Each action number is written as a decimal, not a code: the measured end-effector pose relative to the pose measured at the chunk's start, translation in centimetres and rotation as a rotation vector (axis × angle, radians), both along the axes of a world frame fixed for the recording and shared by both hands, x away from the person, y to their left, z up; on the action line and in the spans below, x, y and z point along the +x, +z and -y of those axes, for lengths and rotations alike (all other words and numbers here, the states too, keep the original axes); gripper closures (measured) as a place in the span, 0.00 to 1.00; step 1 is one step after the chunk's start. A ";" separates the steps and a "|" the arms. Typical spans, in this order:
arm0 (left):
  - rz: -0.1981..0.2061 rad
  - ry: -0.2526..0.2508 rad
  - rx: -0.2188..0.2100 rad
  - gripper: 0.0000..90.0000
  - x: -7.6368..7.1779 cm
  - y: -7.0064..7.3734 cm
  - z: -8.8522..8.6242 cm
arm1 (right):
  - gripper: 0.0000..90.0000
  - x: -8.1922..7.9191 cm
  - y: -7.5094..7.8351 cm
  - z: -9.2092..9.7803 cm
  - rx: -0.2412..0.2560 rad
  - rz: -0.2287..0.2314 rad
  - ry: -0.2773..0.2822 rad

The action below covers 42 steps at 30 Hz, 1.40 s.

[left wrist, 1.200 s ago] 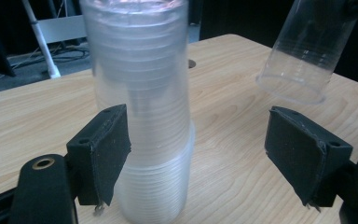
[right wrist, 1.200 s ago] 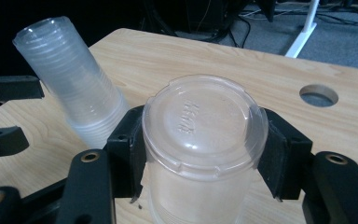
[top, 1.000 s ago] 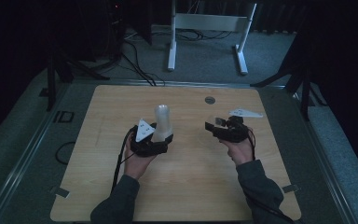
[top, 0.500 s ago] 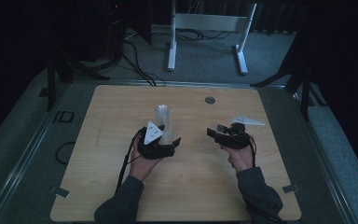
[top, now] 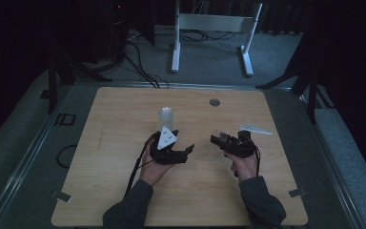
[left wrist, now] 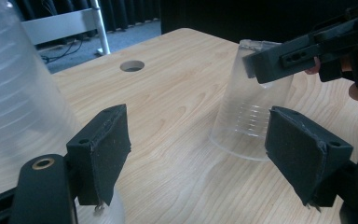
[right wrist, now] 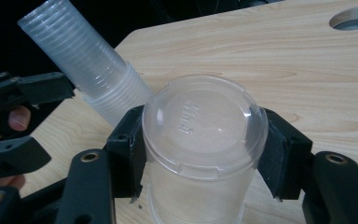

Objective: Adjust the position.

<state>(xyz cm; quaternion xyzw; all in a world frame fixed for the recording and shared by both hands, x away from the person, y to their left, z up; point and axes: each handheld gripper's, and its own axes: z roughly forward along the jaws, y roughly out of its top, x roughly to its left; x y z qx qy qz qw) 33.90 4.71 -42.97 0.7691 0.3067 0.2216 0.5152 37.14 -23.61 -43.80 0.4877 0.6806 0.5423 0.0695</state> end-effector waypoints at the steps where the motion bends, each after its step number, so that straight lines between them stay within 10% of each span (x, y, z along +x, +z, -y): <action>1: 0.000 -0.002 0.001 0.24 0.0 0.0 0.1 | 0.45 -0.1 -0.1 0.1 0.018 -0.006 -0.001; 42: -0.033 -0.145 0.013 0.17 1.1 -1.2 4.5 | 0.46 -0.8 -0.7 0.7 0.299 -0.086 0.052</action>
